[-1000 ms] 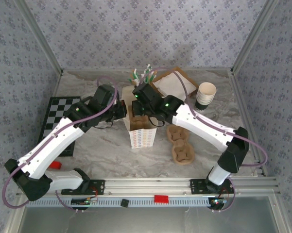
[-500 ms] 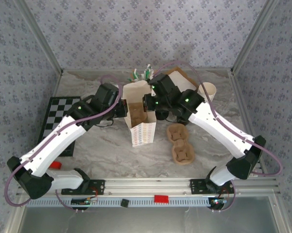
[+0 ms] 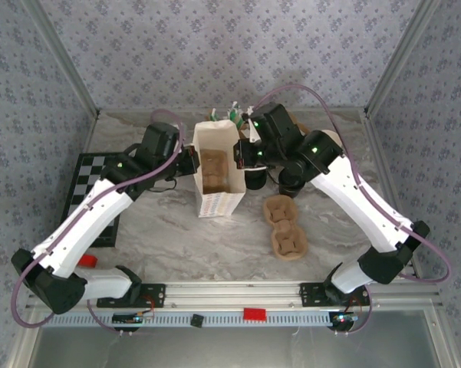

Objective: Pack the takeout coffee

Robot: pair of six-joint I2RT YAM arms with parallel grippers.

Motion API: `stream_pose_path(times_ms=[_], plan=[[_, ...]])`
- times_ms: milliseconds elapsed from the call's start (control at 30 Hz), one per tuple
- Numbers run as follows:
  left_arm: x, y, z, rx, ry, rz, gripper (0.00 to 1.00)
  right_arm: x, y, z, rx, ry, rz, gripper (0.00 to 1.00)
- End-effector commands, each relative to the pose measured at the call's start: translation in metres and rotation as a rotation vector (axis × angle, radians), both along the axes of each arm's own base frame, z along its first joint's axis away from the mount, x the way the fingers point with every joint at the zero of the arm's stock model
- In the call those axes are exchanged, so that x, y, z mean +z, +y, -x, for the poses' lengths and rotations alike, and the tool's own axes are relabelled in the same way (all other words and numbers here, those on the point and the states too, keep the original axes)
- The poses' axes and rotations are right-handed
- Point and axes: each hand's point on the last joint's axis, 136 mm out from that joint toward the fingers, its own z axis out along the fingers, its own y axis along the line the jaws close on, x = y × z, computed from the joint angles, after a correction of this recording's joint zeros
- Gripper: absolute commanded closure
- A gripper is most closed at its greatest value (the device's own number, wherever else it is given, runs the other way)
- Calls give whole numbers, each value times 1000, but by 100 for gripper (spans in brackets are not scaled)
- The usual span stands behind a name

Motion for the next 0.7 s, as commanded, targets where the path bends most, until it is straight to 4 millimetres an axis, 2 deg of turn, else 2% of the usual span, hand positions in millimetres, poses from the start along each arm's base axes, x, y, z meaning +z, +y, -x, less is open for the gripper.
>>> stream_pose_path(times_ms=[0, 133, 467, 667], plan=[[34, -5, 2, -39, -105, 75, 100, 13, -9, 8, 20, -10, -8, 99], [24, -8, 4, -77, -81, 57, 100, 15, -12, 8, 21, 12, -27, 99], [33, 0, 1, 2, -14, 197, 100, 30, -26, 13, 11, 9, -42, 97], [15, 10, 0, 43, 54, 214, 100, 35, -38, 16, -2, 14, -42, 95]])
